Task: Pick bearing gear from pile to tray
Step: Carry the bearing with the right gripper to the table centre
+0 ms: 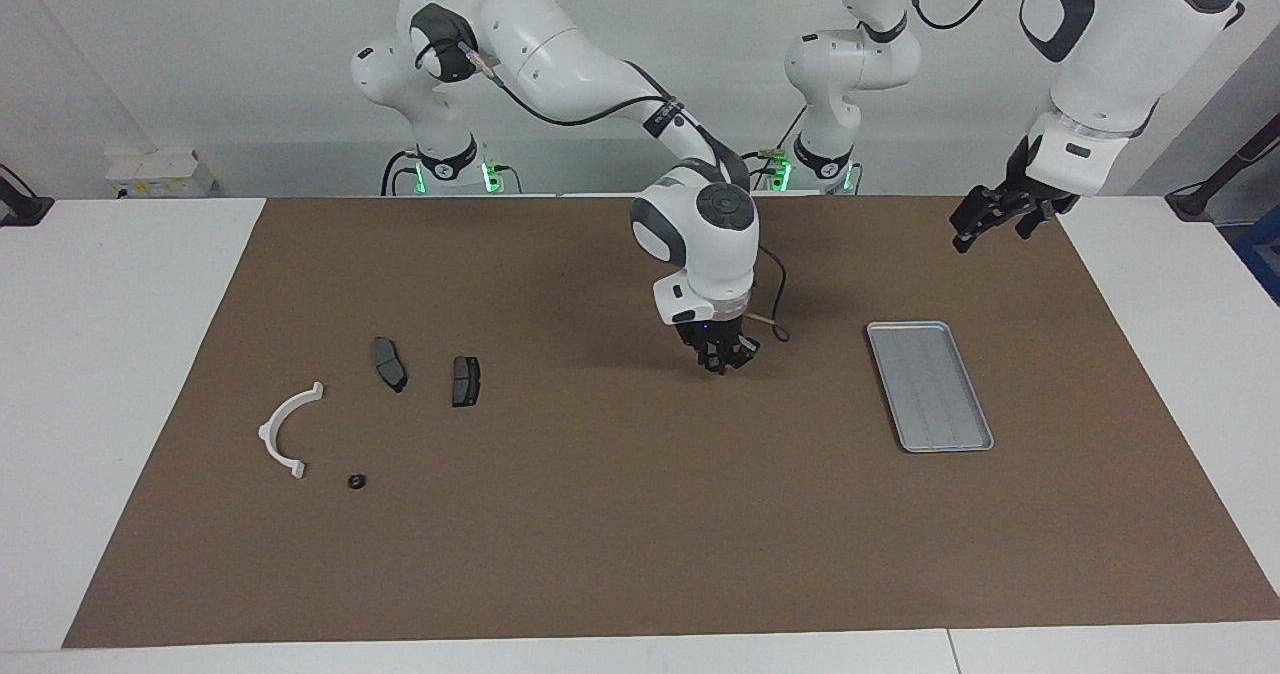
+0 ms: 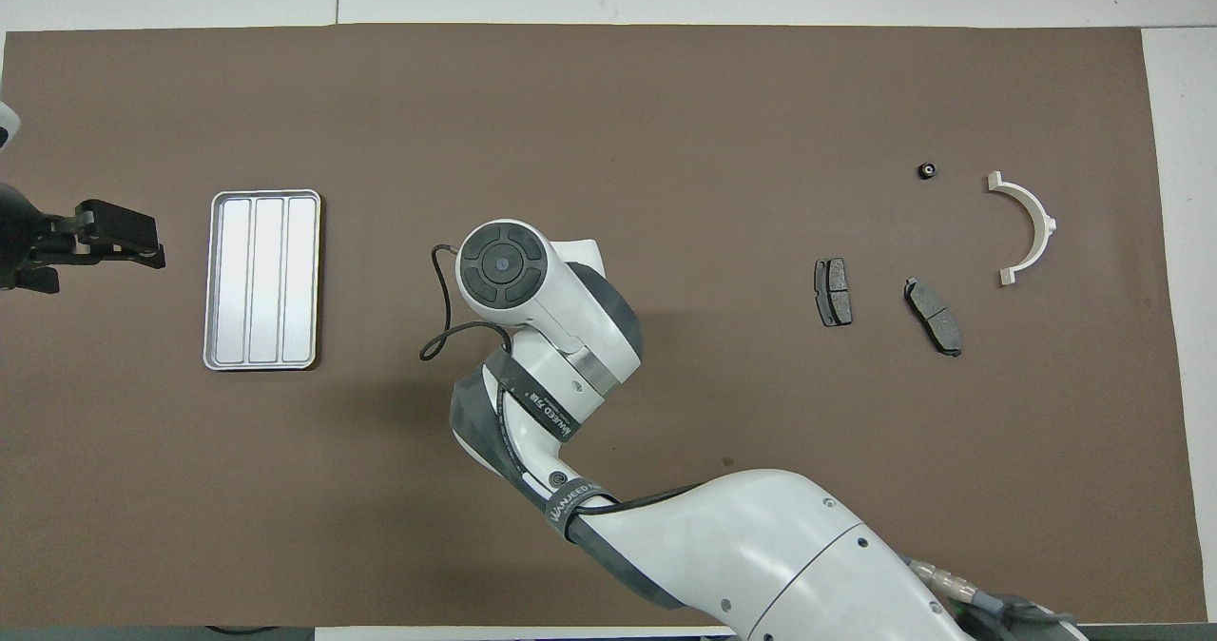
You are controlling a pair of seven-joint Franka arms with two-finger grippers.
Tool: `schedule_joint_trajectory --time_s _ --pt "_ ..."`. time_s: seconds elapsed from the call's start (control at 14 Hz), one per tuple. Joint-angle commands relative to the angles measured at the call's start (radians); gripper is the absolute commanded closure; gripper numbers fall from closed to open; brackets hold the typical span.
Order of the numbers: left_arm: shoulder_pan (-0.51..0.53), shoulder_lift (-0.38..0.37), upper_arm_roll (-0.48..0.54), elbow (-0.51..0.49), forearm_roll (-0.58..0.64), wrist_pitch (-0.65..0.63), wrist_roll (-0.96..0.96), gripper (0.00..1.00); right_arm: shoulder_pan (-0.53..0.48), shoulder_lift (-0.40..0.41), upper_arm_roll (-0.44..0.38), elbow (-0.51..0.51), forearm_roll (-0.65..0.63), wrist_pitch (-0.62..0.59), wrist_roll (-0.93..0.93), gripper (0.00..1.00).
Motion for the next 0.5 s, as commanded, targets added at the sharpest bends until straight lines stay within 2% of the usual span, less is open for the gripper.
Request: schedule_joint_trajectory --time_s 0.0,0.07,0.14,0.21,0.29,0.43 --pt "-0.007 -0.012 0.005 -0.011 -0.008 -0.007 0.004 0.00 -0.006 -0.003 0.006 -0.049 -0.025 0.062 0.018 1.00" --pt "-0.007 -0.014 0.003 -0.011 -0.008 -0.013 0.004 0.00 -0.007 -0.003 0.006 -0.051 -0.025 0.057 0.016 1.00" --pt "-0.008 -0.014 0.003 -0.014 -0.008 -0.018 0.005 0.00 -0.007 -0.003 0.005 -0.043 -0.025 0.031 0.016 0.86" --pt "-0.008 -0.015 0.003 -0.020 -0.008 -0.010 0.004 0.00 -0.007 -0.003 0.000 -0.034 -0.027 -0.027 0.015 0.34" --pt "-0.008 -0.015 0.003 -0.020 -0.008 -0.004 0.004 0.00 -0.016 -0.006 -0.006 -0.001 -0.036 -0.104 0.007 0.04" --pt "-0.008 -0.015 0.005 -0.026 -0.009 -0.002 -0.001 0.00 -0.083 -0.026 0.005 0.129 -0.033 -0.304 -0.093 0.00"
